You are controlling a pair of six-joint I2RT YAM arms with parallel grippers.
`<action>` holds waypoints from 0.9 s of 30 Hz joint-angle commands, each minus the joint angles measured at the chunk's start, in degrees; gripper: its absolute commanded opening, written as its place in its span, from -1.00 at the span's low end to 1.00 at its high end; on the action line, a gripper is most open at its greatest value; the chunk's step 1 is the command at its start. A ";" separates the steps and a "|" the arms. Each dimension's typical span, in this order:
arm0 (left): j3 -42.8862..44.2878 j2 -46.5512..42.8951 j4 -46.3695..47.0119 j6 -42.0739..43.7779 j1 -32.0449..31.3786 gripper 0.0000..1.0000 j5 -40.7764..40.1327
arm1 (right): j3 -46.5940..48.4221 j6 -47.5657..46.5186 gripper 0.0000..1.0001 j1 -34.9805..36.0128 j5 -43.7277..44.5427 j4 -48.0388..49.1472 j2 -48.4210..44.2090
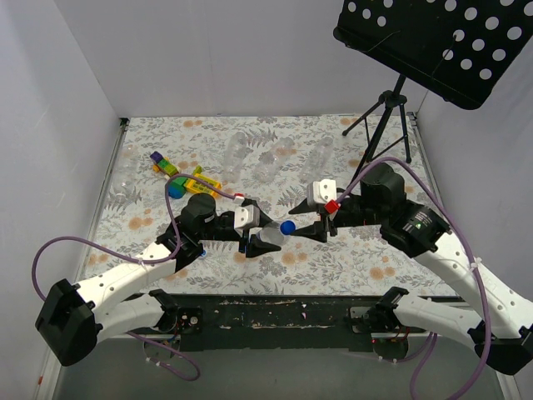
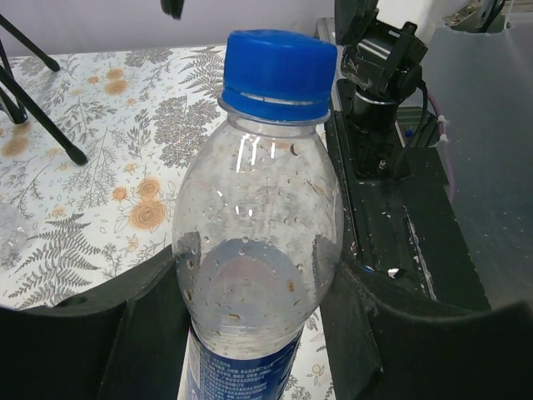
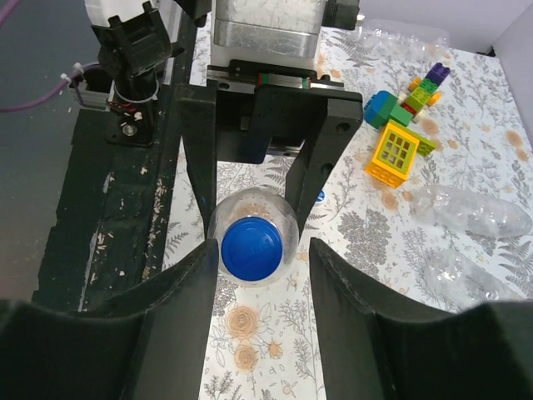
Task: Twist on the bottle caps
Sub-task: Screw the bottle cap onto the plastic bottle.
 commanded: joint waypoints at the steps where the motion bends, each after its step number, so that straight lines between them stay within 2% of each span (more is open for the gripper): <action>1: 2.50 -0.29 -0.77 -0.02 0.44 -0.52 1.80 | 2.88 -1.05 0.07 0.23 -4.16 0.49 0.95; 14: 2.33 -0.73 0.46 -0.99 0.36 -0.52 1.54 | 2.88 -1.49 0.08 0.23 -6.80 -0.92 2.27; 24: 1.36 -1.00 3.27 -3.01 0.44 -0.52 2.59 | 2.70 -1.58 -0.09 0.23 -6.80 -1.80 3.68; 27: 1.27 -0.82 3.89 -3.36 0.44 -0.52 2.33 | 2.70 -1.32 -0.27 0.41 -6.71 -1.53 3.77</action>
